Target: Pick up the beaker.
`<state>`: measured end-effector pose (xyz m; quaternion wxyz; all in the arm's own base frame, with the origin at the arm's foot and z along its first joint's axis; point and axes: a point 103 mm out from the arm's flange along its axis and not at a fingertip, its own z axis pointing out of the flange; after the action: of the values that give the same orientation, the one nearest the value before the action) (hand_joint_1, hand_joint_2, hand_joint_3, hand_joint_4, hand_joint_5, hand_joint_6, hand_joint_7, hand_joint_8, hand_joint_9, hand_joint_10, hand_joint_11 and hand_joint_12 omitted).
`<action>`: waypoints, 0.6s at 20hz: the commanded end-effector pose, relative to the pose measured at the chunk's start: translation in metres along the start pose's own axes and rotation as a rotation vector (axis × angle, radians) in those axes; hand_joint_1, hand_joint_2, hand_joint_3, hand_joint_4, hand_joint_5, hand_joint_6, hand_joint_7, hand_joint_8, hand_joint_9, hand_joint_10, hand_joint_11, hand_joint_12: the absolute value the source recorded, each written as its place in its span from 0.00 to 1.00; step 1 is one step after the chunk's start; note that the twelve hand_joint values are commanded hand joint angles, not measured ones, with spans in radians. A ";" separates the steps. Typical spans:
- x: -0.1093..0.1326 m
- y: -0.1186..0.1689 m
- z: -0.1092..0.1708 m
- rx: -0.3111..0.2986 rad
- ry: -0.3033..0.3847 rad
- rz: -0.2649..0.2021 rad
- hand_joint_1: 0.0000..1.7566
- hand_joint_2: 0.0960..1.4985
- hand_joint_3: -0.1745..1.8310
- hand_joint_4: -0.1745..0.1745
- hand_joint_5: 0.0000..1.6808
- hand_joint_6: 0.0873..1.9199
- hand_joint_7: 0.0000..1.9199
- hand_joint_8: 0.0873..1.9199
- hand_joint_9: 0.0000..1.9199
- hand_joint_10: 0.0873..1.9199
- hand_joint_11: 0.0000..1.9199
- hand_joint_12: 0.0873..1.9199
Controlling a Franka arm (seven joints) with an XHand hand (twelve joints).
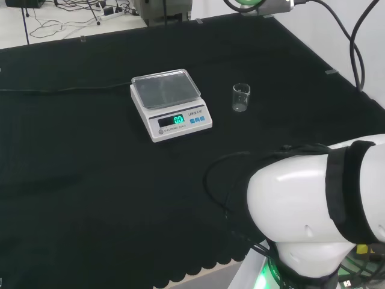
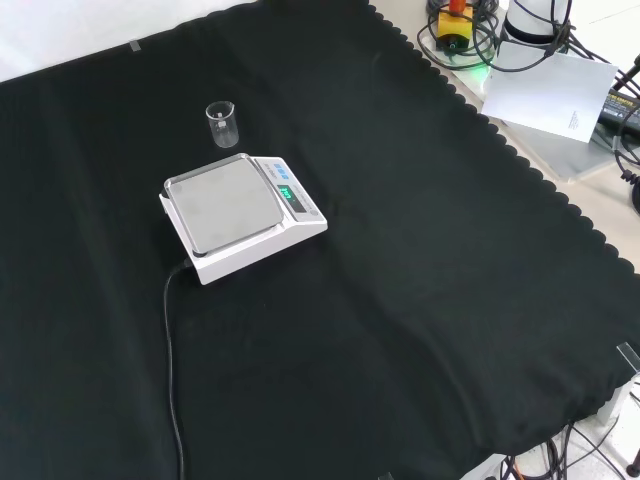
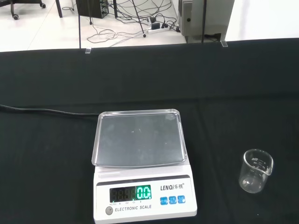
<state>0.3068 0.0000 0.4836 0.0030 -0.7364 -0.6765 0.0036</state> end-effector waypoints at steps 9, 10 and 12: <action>-0.040 0.043 0.042 0.078 0.030 -0.010 0.32 0.52 0.28 0.48 0.17 0.06 0.12 0.32 0.18 0.39 0.02 0.77; -0.043 0.048 0.048 0.092 0.036 -0.010 0.32 0.52 0.28 0.48 0.17 0.06 0.12 0.32 0.18 0.39 0.02 0.77; -0.047 0.060 0.062 0.119 0.039 -0.007 0.32 0.52 0.28 0.47 0.17 0.06 0.12 0.32 0.19 0.39 0.02 0.77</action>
<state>0.3344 -0.0271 0.4535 0.0313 -0.7331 -0.6791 0.0204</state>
